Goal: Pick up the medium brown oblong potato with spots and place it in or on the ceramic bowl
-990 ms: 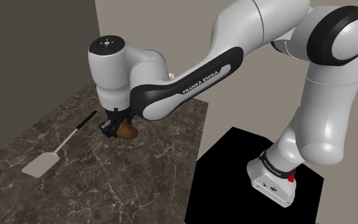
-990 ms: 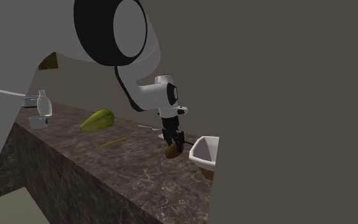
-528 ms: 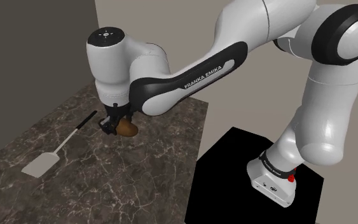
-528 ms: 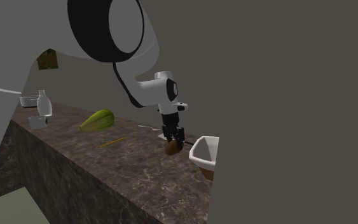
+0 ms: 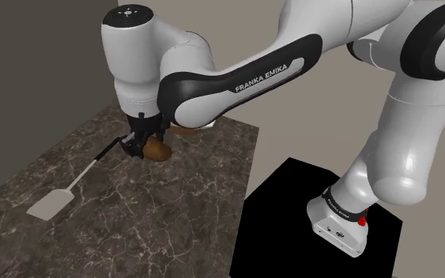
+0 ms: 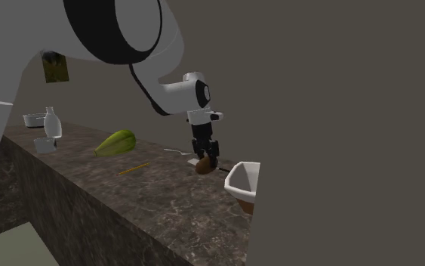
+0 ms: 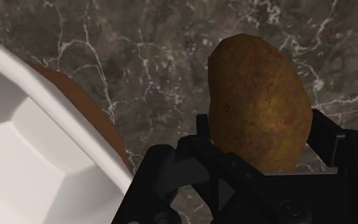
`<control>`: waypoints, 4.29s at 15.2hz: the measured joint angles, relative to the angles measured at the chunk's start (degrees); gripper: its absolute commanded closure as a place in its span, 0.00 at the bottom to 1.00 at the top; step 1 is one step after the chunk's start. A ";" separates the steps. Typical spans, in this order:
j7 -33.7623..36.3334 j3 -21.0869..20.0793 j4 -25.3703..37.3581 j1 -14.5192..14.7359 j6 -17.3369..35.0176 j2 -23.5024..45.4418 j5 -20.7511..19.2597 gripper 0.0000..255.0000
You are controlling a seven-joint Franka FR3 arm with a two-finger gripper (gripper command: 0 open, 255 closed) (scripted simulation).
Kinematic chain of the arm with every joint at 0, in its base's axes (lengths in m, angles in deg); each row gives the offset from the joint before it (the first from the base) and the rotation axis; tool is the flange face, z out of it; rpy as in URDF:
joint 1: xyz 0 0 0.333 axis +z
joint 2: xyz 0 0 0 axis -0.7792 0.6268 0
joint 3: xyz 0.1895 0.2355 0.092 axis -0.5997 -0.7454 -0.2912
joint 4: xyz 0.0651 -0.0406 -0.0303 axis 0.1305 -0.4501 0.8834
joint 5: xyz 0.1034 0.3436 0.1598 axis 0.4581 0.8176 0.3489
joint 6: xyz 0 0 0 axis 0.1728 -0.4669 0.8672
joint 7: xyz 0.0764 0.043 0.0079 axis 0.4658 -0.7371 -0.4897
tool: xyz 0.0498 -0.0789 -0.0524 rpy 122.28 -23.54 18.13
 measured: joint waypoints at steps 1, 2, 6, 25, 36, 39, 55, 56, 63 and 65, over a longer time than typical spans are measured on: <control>-0.25 -0.13 0.44 -0.04 -0.69 -0.34 0.29 1.00; -0.49 -0.21 0.77 -0.11 -1.21 -0.60 0.50 1.00; -1.39 -0.56 2.68 -0.20 -3.83 -1.53 1.38 1.00; -7.09 -0.82 10.77 -2.17 -14.06 -5.12 4.50 1.00; -21.83 3.60 6.23 -12.77 -10.60 -9.65 8.13 1.00; -25.35 4.88 6.26 -14.97 -9.93 -9.57 8.52 1.00; -26.08 6.42 -1.31 -16.80 -0.11 -7.40 7.05 1.00; -26.01 6.45 -1.43 -16.79 0.12 -7.27 6.97 1.00; -25.86 6.46 -1.53 -16.73 0.38 -7.09 6.85 0.00; -25.86 6.46 -1.53 -16.73 0.39 -7.09 6.84 0.00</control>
